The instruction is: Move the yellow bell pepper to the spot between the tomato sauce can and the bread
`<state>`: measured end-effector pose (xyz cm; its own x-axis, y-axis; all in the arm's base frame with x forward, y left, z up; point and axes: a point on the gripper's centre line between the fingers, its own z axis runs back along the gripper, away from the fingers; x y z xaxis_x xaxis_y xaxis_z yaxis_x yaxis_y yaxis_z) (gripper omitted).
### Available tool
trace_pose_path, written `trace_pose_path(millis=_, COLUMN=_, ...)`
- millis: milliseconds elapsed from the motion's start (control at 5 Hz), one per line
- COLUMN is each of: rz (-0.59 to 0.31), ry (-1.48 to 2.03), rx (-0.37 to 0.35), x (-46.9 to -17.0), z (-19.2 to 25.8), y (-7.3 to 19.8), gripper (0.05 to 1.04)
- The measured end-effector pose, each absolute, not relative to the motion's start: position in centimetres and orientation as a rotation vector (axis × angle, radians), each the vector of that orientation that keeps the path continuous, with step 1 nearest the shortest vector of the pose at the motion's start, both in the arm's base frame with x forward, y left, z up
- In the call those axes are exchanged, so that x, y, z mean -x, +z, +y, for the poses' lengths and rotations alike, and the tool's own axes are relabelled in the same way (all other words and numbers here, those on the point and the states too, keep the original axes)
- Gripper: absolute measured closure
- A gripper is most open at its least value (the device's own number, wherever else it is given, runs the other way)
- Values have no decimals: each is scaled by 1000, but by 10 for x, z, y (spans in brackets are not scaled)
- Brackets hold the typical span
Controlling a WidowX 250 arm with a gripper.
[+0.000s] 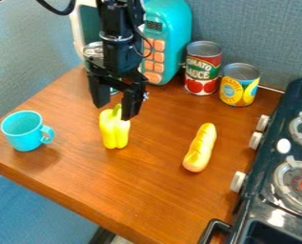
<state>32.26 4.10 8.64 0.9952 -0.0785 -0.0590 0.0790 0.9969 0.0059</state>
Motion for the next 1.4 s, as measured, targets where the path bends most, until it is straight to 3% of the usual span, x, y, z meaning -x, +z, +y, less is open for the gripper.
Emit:
trace_pose_path(millis=400, rz=86, ry=-75, rx=-26, x=-328, z=45, y=81, gripper=139)
trace_pose_path(millis=800, rz=84, ry=-82, rx=-23, x=-330, z=45, y=77, gripper=714)
trace_pose_path(millis=1000, rz=84, ry=-82, rx=-20, x=-330, z=44, y=77, gripper=912)
trace_pose_path(millis=1400, rz=70, ry=-68, rx=-26, x=-332, z=45, y=77, gripper=981)
